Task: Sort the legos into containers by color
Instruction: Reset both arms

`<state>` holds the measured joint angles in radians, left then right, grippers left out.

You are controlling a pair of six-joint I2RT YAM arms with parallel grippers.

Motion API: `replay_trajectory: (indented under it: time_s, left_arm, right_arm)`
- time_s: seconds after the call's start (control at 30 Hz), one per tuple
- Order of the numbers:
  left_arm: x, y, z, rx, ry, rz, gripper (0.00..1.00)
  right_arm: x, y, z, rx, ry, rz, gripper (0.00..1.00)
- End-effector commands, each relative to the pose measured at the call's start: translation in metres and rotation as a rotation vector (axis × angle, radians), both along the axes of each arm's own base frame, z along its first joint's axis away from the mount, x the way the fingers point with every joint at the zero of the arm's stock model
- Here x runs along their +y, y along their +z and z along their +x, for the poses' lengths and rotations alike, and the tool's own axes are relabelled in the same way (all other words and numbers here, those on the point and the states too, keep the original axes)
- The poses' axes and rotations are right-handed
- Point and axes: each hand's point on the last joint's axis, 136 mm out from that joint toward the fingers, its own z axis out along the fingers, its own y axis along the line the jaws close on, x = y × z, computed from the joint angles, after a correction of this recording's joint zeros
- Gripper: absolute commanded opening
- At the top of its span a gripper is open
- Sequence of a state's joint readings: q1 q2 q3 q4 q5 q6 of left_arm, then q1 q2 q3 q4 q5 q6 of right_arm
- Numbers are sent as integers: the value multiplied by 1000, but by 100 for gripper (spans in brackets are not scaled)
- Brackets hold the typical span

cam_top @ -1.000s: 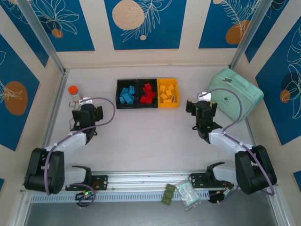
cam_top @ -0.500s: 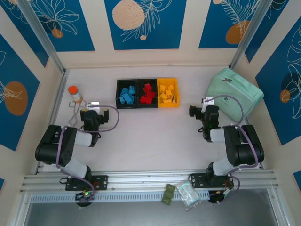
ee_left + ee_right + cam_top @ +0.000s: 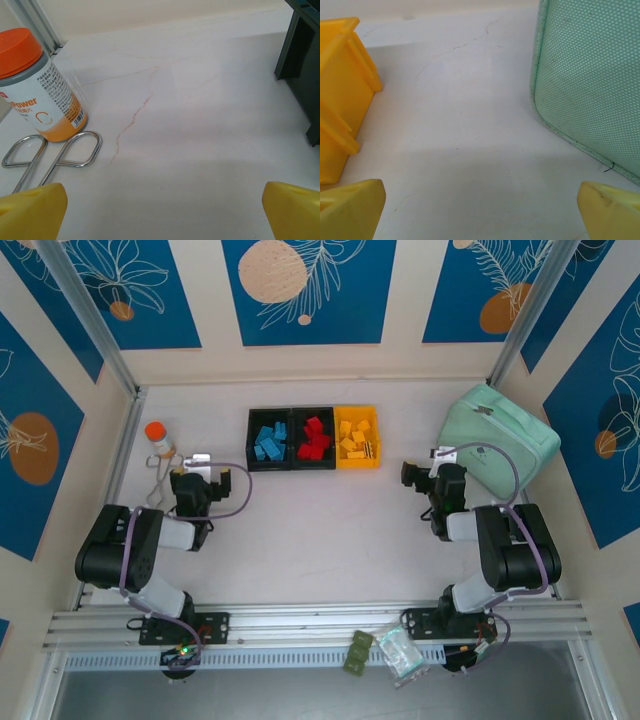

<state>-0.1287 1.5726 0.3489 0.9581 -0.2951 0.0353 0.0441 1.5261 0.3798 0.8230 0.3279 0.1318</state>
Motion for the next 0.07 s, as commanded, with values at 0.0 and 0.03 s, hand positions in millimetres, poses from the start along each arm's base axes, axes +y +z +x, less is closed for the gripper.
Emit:
replay_trajectory:
  time_s: [0.0,0.03]
  left_arm:
    - [-1,11,5,-45,-10,-6,99]
    - [-1,11,4,-45,-12,-6,99]
  right_arm:
    - [1,13,7,-47,1,12,99]
    - [1,14,7,-50,2,12,99]
